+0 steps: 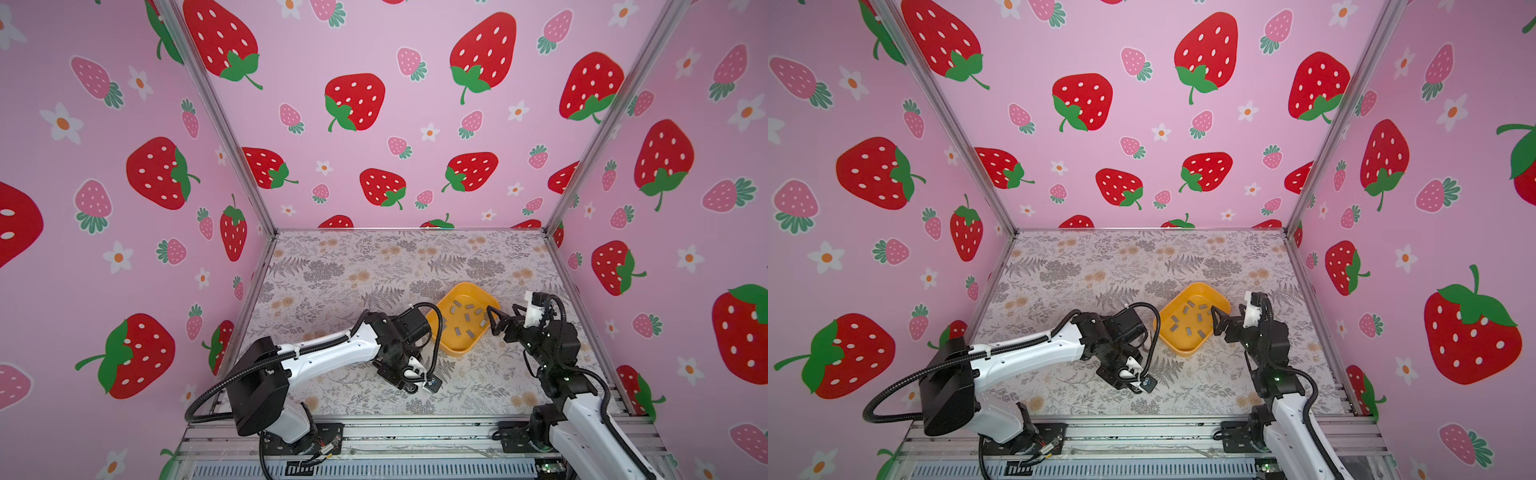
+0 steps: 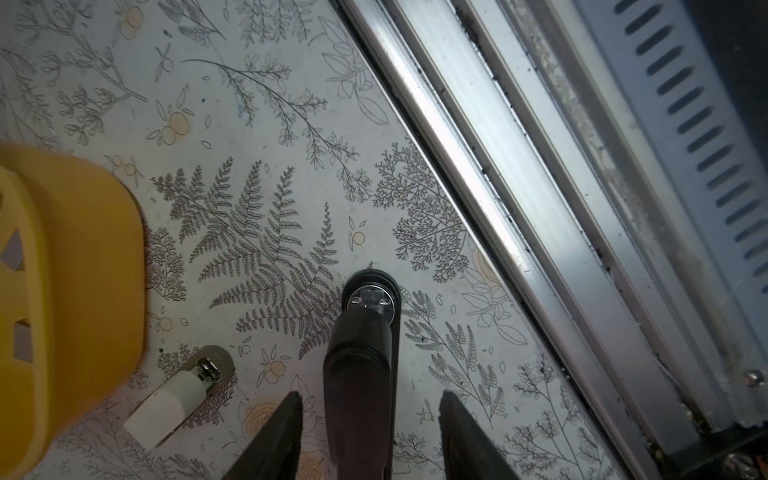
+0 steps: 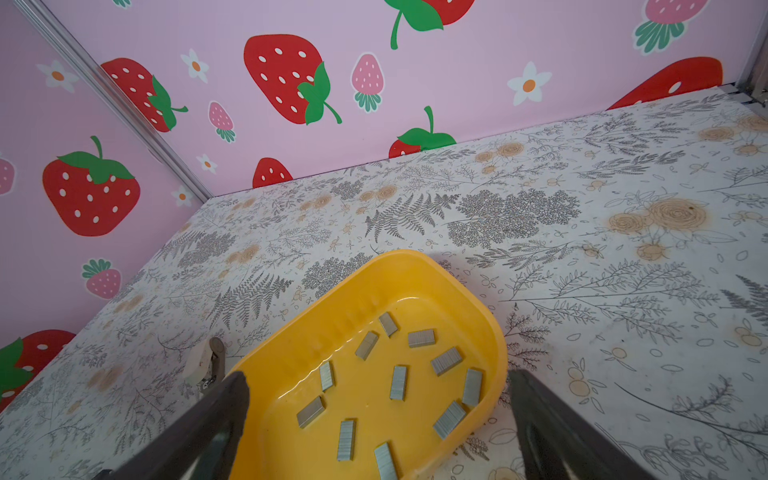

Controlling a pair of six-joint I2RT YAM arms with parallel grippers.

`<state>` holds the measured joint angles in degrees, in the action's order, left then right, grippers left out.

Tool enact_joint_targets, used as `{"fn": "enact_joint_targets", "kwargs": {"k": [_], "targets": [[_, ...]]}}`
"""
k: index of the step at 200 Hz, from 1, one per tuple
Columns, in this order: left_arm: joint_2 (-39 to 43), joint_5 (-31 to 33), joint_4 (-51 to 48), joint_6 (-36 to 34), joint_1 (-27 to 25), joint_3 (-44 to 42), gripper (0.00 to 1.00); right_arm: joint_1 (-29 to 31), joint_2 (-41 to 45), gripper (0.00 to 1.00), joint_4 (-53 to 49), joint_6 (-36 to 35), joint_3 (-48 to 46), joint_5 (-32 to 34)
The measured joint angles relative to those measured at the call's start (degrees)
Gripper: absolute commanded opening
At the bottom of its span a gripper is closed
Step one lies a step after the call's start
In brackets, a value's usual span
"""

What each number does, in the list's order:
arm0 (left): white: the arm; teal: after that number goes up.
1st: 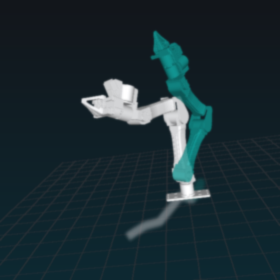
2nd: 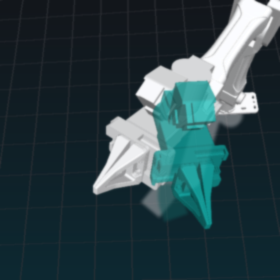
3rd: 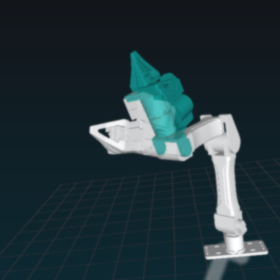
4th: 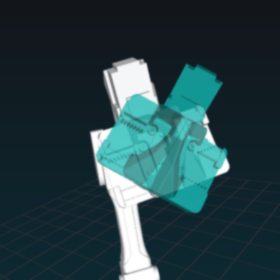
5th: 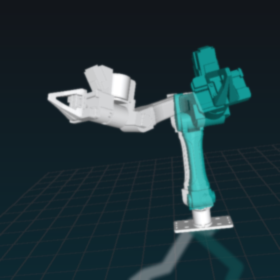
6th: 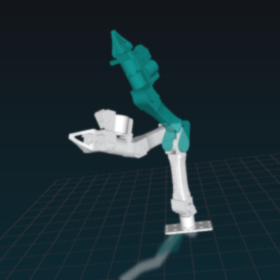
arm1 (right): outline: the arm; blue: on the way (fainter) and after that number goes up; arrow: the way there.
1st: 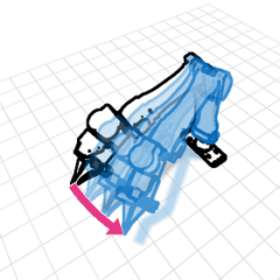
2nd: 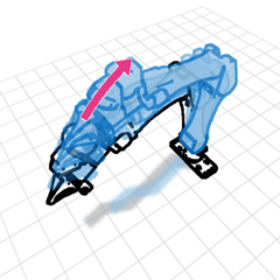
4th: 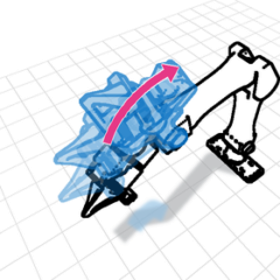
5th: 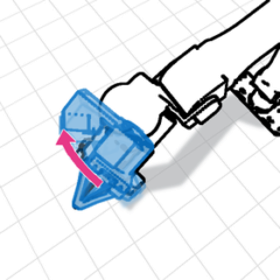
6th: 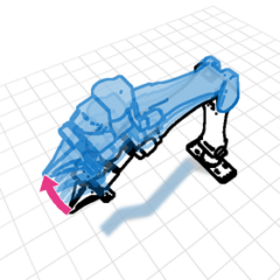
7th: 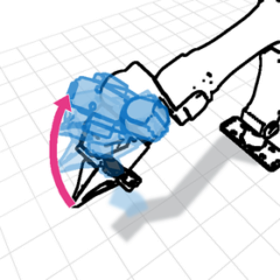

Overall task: Load the staples into the stapler
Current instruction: 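Grasp the black stapler with the left gripper and lift it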

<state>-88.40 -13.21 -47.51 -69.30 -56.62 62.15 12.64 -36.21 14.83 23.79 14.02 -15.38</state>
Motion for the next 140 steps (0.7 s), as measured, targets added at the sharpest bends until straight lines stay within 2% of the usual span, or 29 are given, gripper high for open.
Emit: {"fn": "enact_joint_targets", "kwargs": {"k": [35, 83, 140], "targets": [[-2.5, 1.7, 0.3, 0.4, -0.6, 0.0, 0.59, 0.0, 0.2, 0.99, -0.4, -0.1, 0.4, 0.3], [-5.0, 4.1, 1.5, 0.5, -2.3, 0.0, 0.55, 0.0, 1.1, 0.99, -1.4, -0.1, 0.5, 0.7], [-6.9, 5.4, 2.2, 0.5, -3.1, 0.0, 0.35, 0.0, 1.5, 0.99, -2.2, -0.1, 0.5, 1.0]]}}
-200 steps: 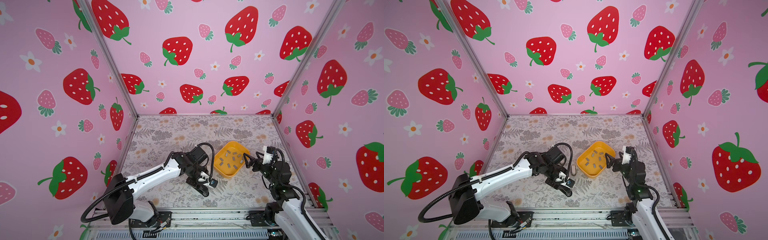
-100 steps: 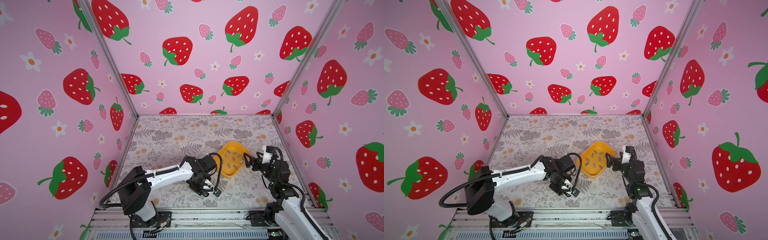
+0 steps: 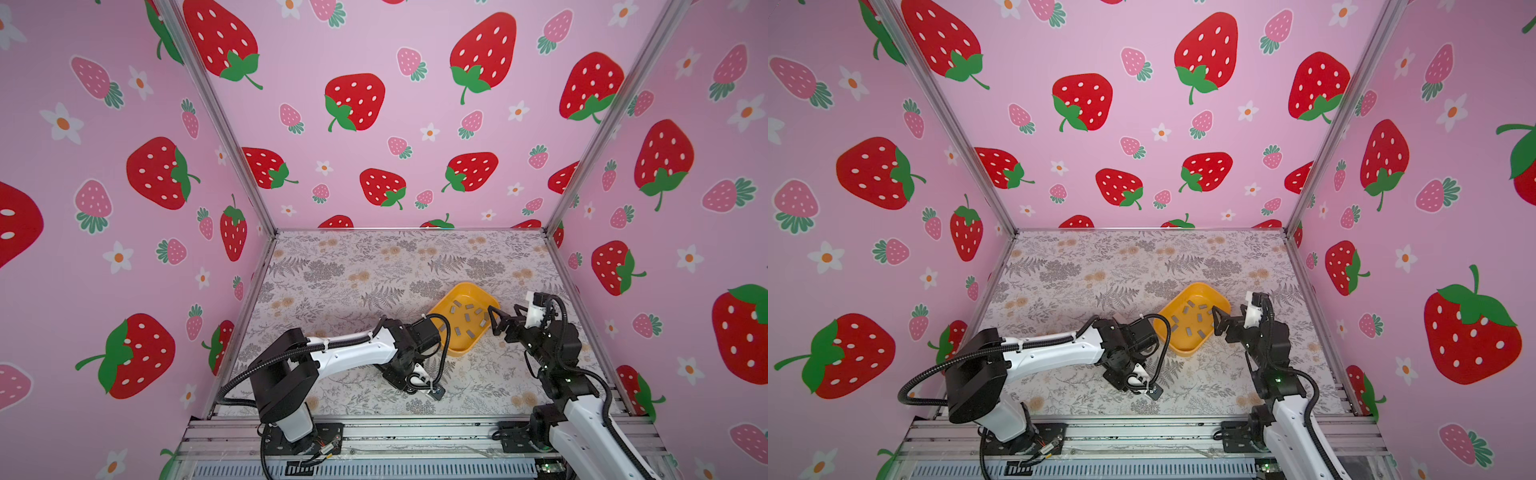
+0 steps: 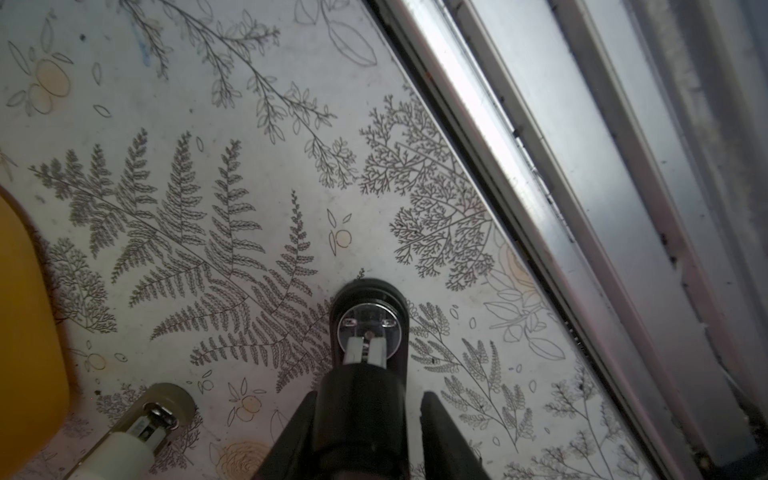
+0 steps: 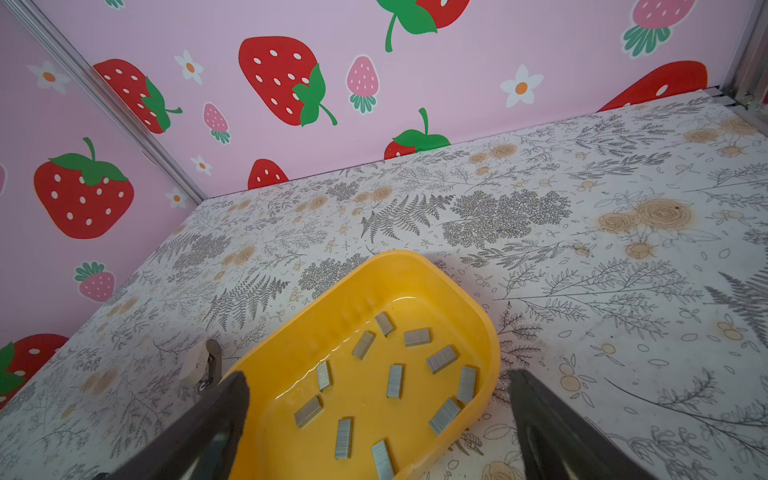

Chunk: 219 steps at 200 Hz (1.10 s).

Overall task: Load the staples into the stapler
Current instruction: 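Grasp the black stapler with the left gripper and lift it, then bring the stapler to the center while the right gripper grasps its other end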

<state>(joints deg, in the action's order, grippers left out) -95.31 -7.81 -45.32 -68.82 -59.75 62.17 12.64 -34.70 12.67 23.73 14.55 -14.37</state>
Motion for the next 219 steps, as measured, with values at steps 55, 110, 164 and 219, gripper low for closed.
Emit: {"fn": "enact_joint_targets", "kwargs": {"k": [55, 110, 164, 219], "targets": [[-0.8, 0.7, -0.6, -0.2, -0.1, 0.6, 0.0, 0.0, 0.0, 1.0, -0.1, 0.0, 0.0, 0.4], [8.0, 1.1, -0.8, 0.1, 0.8, 0.7, 0.0, 0.0, 2.9, 0.99, -0.7, 2.4, 0.1, 4.3], [26.0, 3.8, 11.5, 2.6, 3.3, -2.6, 0.0, 0.8, 7.3, 1.0, -1.9, 6.7, 1.5, 2.6], [27.5, 5.3, 21.0, 9.7, 7.6, -3.7, 0.0, 18.8, 2.8, 0.89, 1.5, 11.1, 2.6, 3.7]]}}
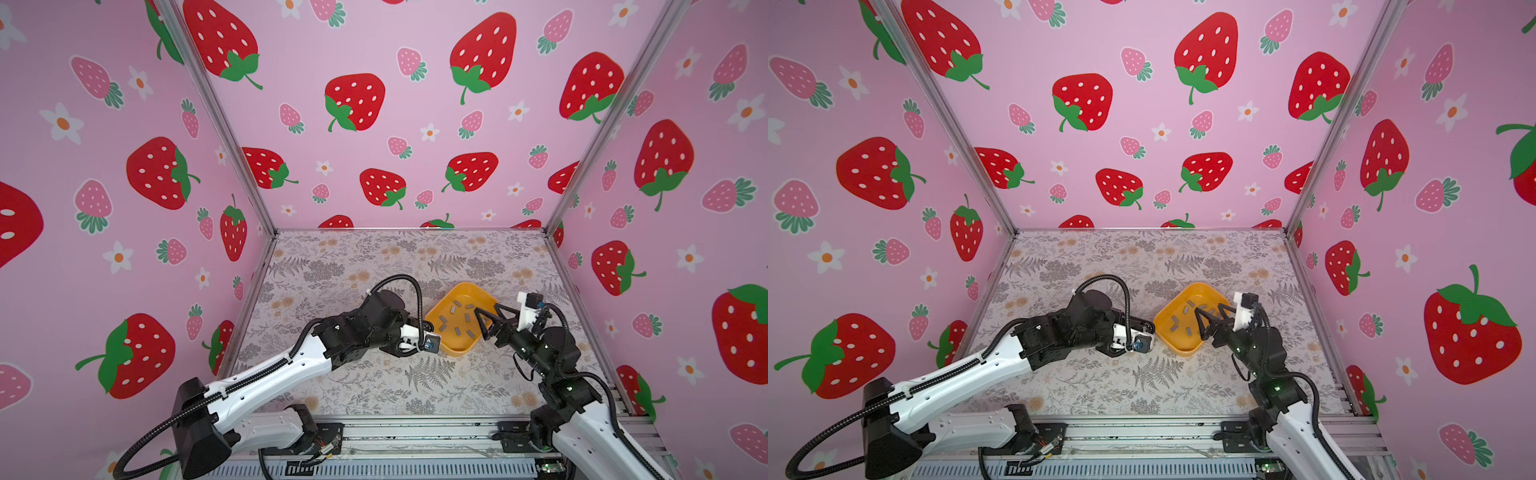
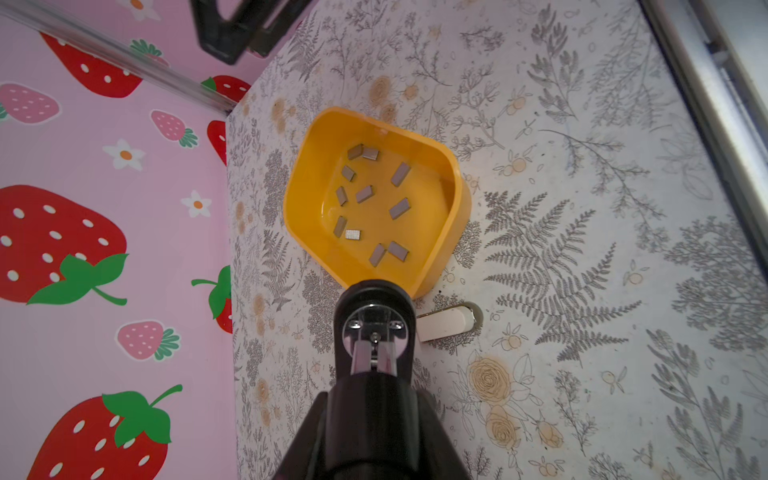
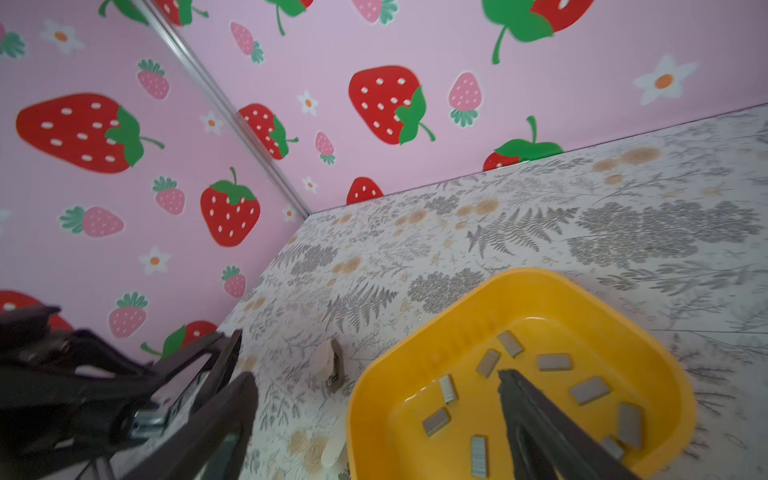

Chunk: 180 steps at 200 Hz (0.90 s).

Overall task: Load the staples into the stapler
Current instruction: 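Bring the stapler to the center while the right gripper grasps its other end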

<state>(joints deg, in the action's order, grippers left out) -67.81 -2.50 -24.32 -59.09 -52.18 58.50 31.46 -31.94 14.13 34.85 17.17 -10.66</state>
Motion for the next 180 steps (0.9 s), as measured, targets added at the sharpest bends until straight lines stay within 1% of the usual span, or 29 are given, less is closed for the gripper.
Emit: {"fn": "enact_joint_targets", "kwargs": {"k": [6, 9, 16, 23, 30, 44, 58, 82, 99, 120, 163, 180], "targets": [[0.0, 0.1, 0.4, 0.5, 0.4, 0.0, 0.0, 2.2, -1.2, 0.87, 0.2, 0.1, 0.6, 0.7], [0.0, 0.2, 0.6, 0.8, 0.5, 0.0, 0.0, 4.4, -2.8, 0.87, 0.5, 0.1, 1.2, 1.3], [0.0, 0.2, 0.9, 1.2, 0.6, 0.0, 0.0, 6.6, -4.6, 0.86, 0.9, 0.0, 2.1, 2.3], [0.0, 0.3, 1.0, 1.7, 0.7, 0.0, 0.0, 10.6, -8.0, 0.86, 1.8, 0.0, 3.7, 4.1], [0.0, 0.2, 1.2, 2.1, 0.7, 0.0, 0.0, 13.2, -10.6, 0.85, 2.8, 0.0, 5.0, 5.4], [-0.2, -0.2, 1.5, 3.2, 1.2, 0.0, 0.0, 17.7, -15.4, 0.82, 4.3, -0.1, 7.1, 8.2], [-0.3, -1.1, 1.5, 4.2, 2.2, 0.0, 0.0, 20.9, -18.7, 0.82, 6.0, -0.1, 8.3, 9.9], [-0.6, -2.2, 1.2, 5.2, 3.7, 0.1, 0.0, 23.5, -22.6, 0.78, 8.6, -0.1, 9.2, 11.7], [-0.9, -2.5, 1.0, 5.1, 3.5, 0.1, 0.0, 24.5, -24.4, 0.75, 9.0, 0.1, 9.6, 13.0], [-2.0, -2.7, 0.1, 5.1, 2.9, 0.4, 0.0, 24.9, -24.3, 0.74, 9.0, 0.3, 9.7, 14.5], [-2.9, -3.1, -0.2, 5.4, 2.7, 0.5, 0.0, 25.0, -22.6, 0.63, 10.3, 2.3, 9.6, 17.6], [-2.7, -2.9, -0.1, 5.4, 2.7, 0.5, 0.0, 25.0, -23.4, 0.61, 10.2, 2.8, 9.7, 18.0]]}}
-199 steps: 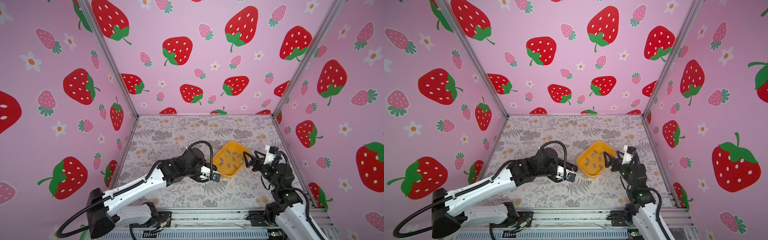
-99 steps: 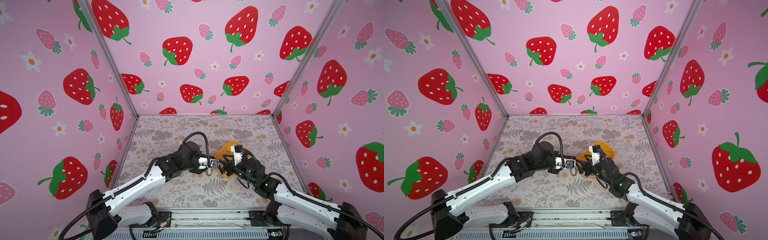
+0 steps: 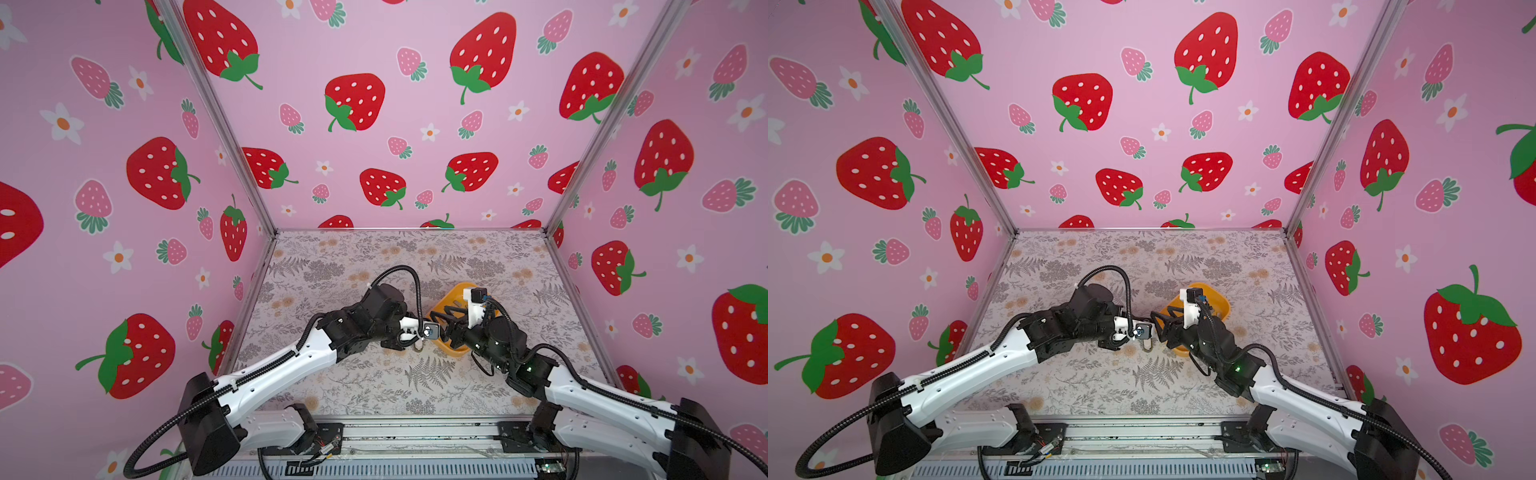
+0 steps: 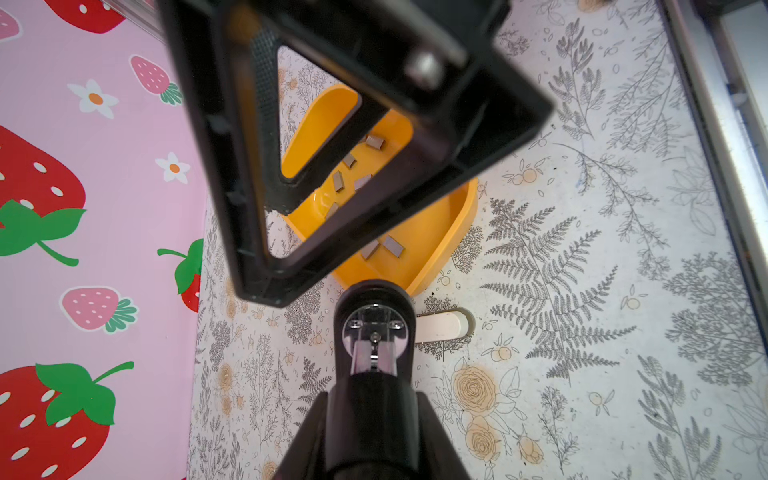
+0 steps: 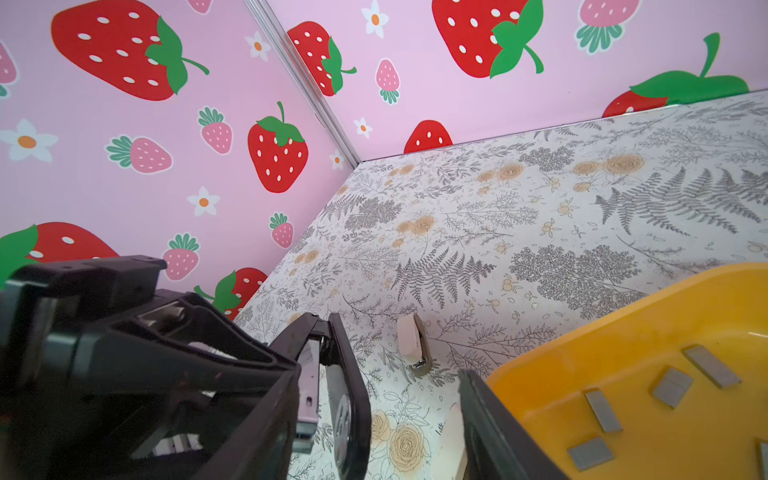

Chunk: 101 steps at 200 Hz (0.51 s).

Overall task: Load the staples into the stapler
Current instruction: 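Bring the stapler to the center while the right gripper grasps its other end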

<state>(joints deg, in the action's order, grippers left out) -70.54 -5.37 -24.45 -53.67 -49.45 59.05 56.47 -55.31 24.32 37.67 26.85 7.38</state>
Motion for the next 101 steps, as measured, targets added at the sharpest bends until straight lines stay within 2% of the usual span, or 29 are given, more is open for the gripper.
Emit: {"fn": "enact_joint_targets", "kwargs": {"k": [101], "targets": [[1.9, 1.9, 0.5, 1.1, 0.0, 0.0, 0.0, 0.8, -5.6, 0.55, 0.2, 1.7, 1.7, 0.5]]}}
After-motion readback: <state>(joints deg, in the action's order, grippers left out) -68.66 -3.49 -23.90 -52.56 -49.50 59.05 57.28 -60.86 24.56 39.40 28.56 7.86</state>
